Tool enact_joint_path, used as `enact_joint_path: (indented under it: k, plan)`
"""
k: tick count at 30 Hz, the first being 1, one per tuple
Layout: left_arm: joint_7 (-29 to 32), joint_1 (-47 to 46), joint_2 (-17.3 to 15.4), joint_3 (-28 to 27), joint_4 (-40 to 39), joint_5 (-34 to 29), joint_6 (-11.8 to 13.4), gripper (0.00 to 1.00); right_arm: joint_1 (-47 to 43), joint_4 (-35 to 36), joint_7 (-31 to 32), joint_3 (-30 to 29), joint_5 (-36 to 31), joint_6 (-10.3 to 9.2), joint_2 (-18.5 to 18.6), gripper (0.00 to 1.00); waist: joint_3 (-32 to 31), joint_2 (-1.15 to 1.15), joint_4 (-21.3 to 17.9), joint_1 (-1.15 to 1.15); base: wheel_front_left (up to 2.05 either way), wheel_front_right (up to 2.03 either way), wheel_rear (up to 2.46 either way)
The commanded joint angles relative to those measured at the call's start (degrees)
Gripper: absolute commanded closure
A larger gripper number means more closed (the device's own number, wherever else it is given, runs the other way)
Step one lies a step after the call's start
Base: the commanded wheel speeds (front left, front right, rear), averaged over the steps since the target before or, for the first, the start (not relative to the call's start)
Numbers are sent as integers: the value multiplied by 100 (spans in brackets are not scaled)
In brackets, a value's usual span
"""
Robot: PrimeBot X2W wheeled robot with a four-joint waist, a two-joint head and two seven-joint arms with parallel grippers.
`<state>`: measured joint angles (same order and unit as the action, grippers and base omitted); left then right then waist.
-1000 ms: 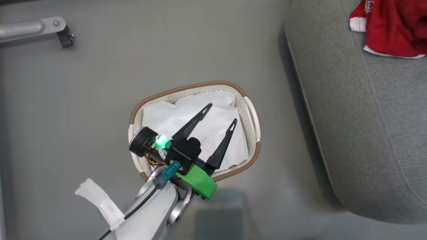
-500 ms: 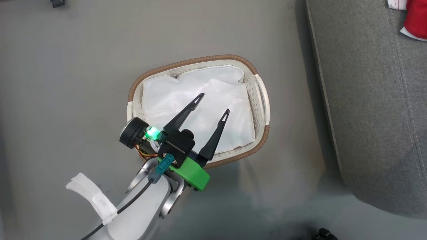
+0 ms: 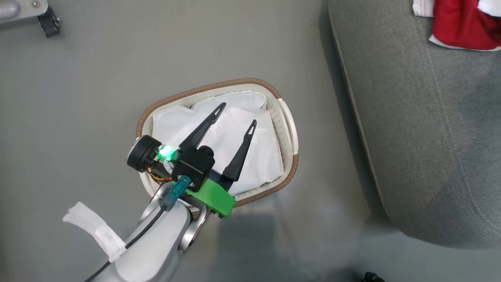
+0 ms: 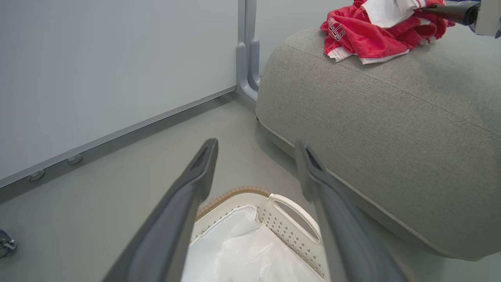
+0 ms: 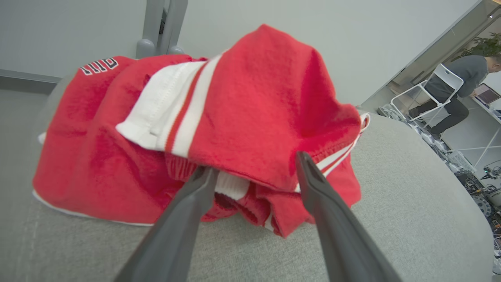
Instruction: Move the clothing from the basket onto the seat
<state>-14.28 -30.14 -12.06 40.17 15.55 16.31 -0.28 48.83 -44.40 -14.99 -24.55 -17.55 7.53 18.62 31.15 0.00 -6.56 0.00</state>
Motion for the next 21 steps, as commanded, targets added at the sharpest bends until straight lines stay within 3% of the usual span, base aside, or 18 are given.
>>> enact_joint_path:
  k: [1, 10, 21]
  plan:
    - [-50, 59, -44, -54, -1, 33, 38, 0, -108, 110, -22, 41, 65, -8, -44, 0, -210, 0, -102, 0, 0, 0, 0]
    - [-93, 327, 51, -345, 42, 265, 142, 0, -470, 464, -26, 429, 298, -8, -90, 0, -933, 0, -52, 0, 0, 0, 0]
    - [-93, 1349, 227, -1444, -315, 384, 293, 0, -869, 867, -27, 1428, 882, -8, -191, 0, -2062, 0, 483, 0, 0, 0, 0]
